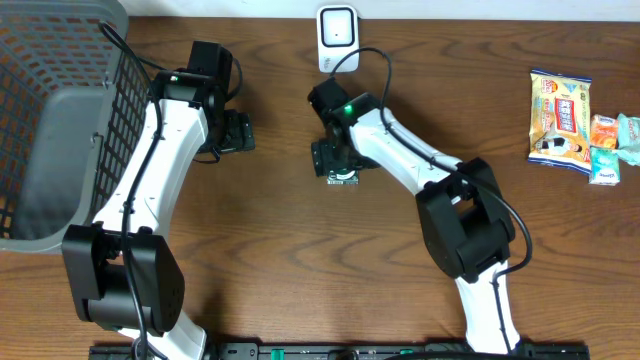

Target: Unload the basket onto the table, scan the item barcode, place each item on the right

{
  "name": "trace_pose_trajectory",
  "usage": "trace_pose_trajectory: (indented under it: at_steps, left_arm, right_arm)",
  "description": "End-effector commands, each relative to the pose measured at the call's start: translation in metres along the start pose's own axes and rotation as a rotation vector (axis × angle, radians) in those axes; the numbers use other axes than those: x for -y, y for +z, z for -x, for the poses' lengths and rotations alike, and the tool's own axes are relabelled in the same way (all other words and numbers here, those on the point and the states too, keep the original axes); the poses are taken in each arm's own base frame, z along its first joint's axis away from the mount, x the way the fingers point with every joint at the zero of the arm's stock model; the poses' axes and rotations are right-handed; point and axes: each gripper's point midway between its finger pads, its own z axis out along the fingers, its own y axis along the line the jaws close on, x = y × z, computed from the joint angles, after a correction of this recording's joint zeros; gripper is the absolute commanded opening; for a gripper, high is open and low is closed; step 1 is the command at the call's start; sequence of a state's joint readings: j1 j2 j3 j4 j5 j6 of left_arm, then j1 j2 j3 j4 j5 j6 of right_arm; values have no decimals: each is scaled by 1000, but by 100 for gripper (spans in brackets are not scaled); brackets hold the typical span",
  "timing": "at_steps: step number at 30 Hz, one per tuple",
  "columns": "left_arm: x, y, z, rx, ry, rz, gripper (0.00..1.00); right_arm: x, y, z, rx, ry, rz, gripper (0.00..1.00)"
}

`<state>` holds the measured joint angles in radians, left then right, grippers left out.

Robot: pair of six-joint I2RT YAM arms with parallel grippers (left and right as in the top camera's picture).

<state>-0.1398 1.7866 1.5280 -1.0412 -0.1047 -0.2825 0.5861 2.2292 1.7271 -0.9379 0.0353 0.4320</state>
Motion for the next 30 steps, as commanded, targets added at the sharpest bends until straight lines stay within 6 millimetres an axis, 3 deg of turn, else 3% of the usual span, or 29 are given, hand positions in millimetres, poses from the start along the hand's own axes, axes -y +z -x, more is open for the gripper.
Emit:
trace_pose_trajectory:
  at_steps: [1,5,11,22,30]
  left_arm:
    - [-3,0,-1,-1,9,13,98]
    - [-3,0,-1,-1,9,13,98]
    - [-3,0,-1,0,9,14,98]
    - [-3,0,-1,-1,9,13,98]
    - [-3,0,-1,0,9,14,98]
  right_arm:
    - [-3,-5,-1,23,71,-27,88]
    - [0,-1,-6,13,111,-42,88]
    - [3,0,-5,25,135,-61,79]
    - [5,14,-13,19,131,-63,76]
    - [4,15,-12,26,131,-59,62]
